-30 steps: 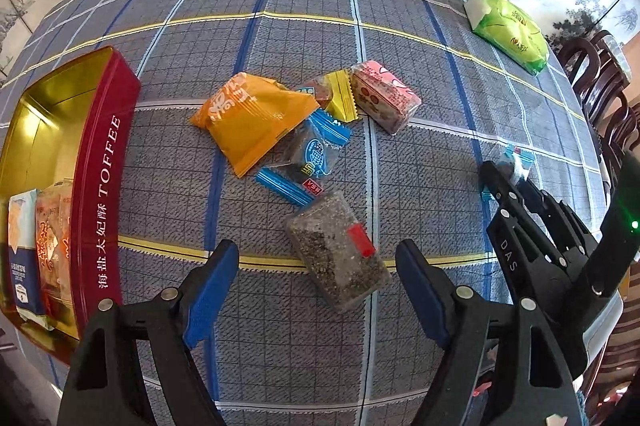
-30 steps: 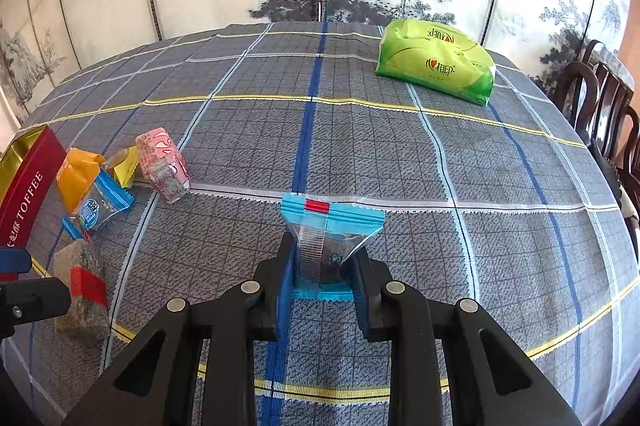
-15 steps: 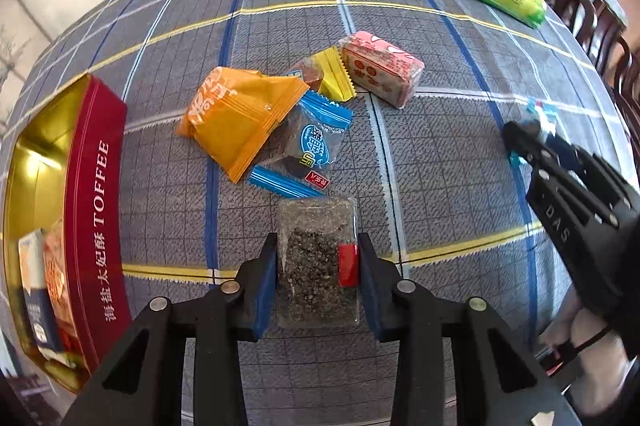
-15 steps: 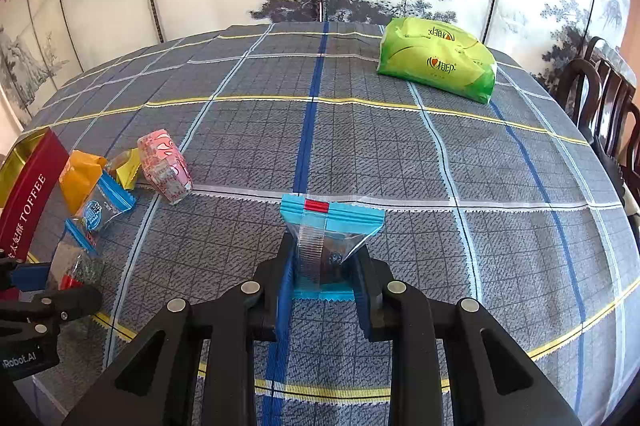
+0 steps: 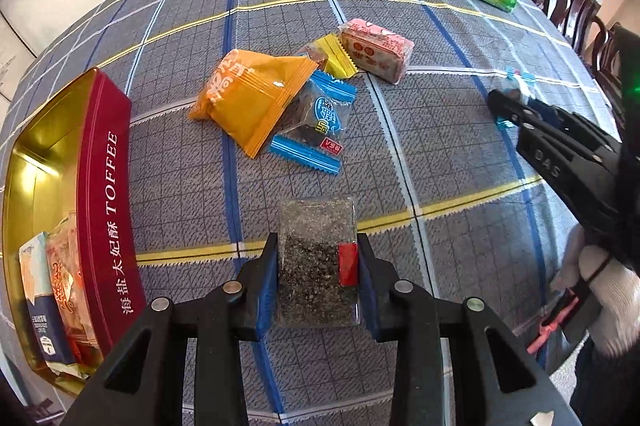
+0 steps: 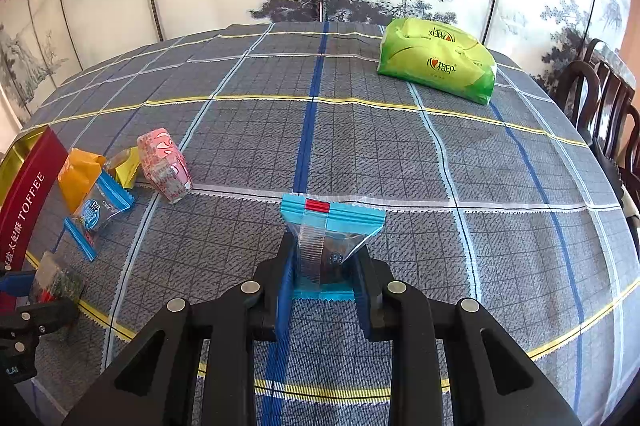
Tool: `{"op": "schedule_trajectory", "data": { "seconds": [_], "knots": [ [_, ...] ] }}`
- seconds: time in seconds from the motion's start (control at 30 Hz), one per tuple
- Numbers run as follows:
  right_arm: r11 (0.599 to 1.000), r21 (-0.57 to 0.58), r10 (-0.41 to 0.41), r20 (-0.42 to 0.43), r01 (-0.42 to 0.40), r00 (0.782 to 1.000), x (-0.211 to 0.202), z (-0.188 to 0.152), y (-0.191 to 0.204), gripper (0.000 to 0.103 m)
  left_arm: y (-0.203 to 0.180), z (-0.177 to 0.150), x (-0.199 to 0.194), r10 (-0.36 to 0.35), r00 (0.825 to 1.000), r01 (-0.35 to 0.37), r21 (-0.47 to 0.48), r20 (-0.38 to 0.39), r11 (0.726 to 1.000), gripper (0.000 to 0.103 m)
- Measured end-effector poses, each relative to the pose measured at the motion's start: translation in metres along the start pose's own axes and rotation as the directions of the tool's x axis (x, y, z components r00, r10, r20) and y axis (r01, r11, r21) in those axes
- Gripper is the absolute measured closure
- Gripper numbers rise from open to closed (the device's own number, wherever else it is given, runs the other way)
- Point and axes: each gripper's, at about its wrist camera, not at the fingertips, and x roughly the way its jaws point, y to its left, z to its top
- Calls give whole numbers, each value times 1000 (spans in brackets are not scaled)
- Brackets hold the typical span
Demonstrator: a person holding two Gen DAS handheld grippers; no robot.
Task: Organize snacks
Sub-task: 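Carry the sesame block into the tin and open the left tool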
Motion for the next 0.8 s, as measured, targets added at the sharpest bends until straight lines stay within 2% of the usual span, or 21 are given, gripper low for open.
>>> {"op": "schedule_trajectory", "data": {
  "seconds": [0.2,0.37,0.47,0.63,0.8],
  "knots": [
    [1000,-1,-2,0,2,1000,0,0,0,76,16,-7,-25,-35,999,35,16,39,999,71],
    [1000,-3,-4,0,4,1000,0,0,1,76,51,-4,-50,-43,996,46,-34,72,998,71],
    [1000,-5,-5,0,5,1000,0,0,1,76,83,0,-65,-9,995,16,-75,102,997,71],
    [1000,-3,-4,0,4,1000,0,0,1,76,142,11,-82,114,983,-92,-150,144,984,71],
    [1000,-4,-5,0,5,1000,0,0,1,76,198,24,-75,204,971,-175,-209,126,962,71]
  ]
}}
